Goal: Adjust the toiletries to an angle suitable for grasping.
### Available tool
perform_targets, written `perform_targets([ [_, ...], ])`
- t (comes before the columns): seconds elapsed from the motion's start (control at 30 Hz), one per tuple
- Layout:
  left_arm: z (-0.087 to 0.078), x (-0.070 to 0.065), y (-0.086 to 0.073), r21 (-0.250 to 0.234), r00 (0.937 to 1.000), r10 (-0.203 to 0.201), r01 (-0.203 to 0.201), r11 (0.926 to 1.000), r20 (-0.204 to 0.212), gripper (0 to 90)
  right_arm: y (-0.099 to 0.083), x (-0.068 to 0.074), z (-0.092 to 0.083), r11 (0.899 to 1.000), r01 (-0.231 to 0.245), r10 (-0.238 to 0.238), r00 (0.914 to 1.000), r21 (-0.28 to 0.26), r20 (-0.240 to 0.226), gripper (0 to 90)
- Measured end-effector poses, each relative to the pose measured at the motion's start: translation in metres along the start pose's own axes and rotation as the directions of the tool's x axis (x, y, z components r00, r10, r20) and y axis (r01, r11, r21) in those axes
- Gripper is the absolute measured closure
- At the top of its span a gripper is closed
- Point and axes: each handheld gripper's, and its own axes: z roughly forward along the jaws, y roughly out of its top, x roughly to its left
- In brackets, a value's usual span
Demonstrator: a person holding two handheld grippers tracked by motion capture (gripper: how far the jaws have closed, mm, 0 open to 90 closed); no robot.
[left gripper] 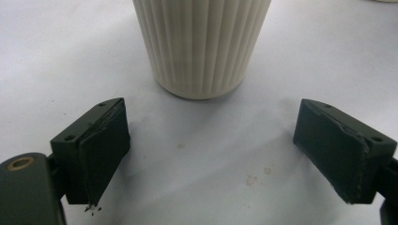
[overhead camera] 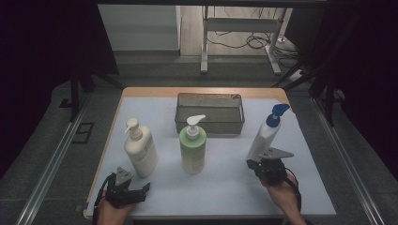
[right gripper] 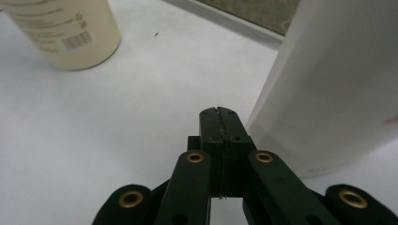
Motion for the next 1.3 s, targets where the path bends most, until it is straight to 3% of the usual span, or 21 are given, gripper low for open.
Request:
perform_targets([
  [0.27, 0.0, 0.0, 0.0, 0.0, 1.0, 0.0, 0.0, 1.0, 0.0, 10.7, 0.008, 0.007, 0.014, 1.0, -0.01, 0.01, 0.9981, 0.003, 0.06, 89.5],
  [0.43, 0.0, 0.0, 0.0, 0.001, 1.0, 0.001, -0.001, 1.0, 0.0, 10.7, 0.007, 0.007, 0.021, 1.0, -0.017, 0.014, 0.991, 0.019, 0.133, 89.5],
  [0.67, 0.0, 0.0, 0.0, 0.001, 1.0, 0.0, 0.0, 1.0, 0.0, 10.7, 0.005, 0.007, 0.021, 1.0, -0.016, 0.012, 0.9871, 0.022, 0.16, 89.6],
  [0.97, 0.0, 0.0, 0.0, 0.001, 1.0, 0.001, -0.001, 1.0, 0.0, 10.7, 0.002, 0.005, 0.016, 0.999, -0.033, 0.031, 0.9867, 0.015, 0.16, 89.6],
  [1.3, 0.0, 0.0, 0.0, 0.001, 1.0, 0.001, -0.001, 1.0, 0.001, 10.7, 0.007, 0.01, 0.025, 1.0, -0.022, 0.019, 0.9843, 0.017, 0.176, 89.6],
])
